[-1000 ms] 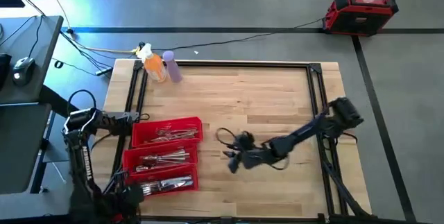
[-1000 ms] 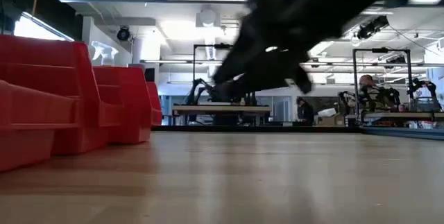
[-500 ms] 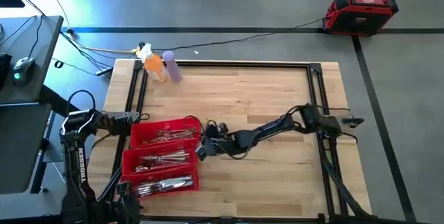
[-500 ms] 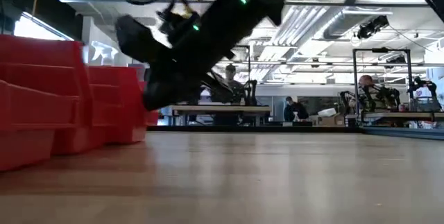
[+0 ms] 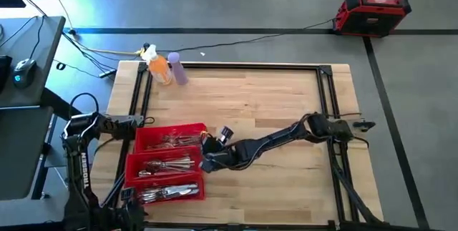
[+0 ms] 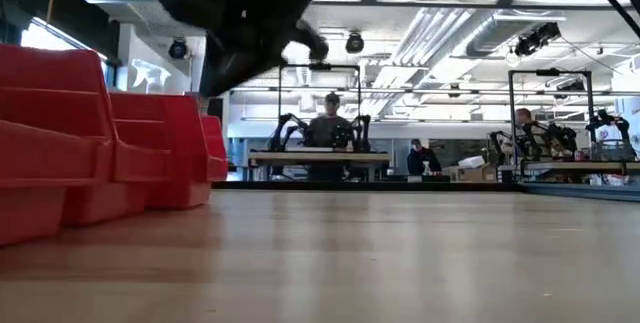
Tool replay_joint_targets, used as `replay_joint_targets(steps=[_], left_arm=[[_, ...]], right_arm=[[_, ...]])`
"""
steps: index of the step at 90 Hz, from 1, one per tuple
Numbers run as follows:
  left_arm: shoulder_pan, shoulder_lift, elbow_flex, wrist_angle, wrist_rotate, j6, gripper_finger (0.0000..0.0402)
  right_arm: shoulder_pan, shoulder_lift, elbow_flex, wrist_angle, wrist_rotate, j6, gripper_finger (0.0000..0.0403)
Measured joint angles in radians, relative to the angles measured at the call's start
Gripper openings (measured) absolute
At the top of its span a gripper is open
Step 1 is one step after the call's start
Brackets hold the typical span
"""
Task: Sort silverware
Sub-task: Adjust the bottom red bin
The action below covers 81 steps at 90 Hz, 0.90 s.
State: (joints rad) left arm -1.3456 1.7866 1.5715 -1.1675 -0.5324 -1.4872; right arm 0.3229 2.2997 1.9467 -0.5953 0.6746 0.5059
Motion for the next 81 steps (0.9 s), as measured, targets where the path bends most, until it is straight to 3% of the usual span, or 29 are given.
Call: replay_joint_targets(steps=[14, 26, 42, 65, 81], left_arm=[[-0.004, 0.021, -0.001, -0.001, 0.128, -0.044, 0.0079], [-0.011, 0.067, -0.003, 0.04, 0.214, -0.072, 0.0069], [-0.014, 0.123, -0.002, 0.163, 0.209, -0.042, 0.0044], [-0.011, 0.212, -0.005, -0.053, 0.29, -0.109, 0.001], [-0.013, 0.235, -0.003, -0.212, 0.365, -0.127, 0.0007]], right_arm=[[0.069, -0.003, 0.049, -0.097, 0.029, -0.069, 0.0016], [0.16, -0.002, 0.049, -0.092, -0.022, -0.109, 0.0016], [0.26, -0.002, 0.049, -0.04, -0.032, -0.164, 0.0016], [0.318, -0.002, 0.049, 0.034, -0.029, -0.236, 0.0016], [0.287, -0.002, 0.048, 0.031, -0.097, -0.153, 0.0016]])
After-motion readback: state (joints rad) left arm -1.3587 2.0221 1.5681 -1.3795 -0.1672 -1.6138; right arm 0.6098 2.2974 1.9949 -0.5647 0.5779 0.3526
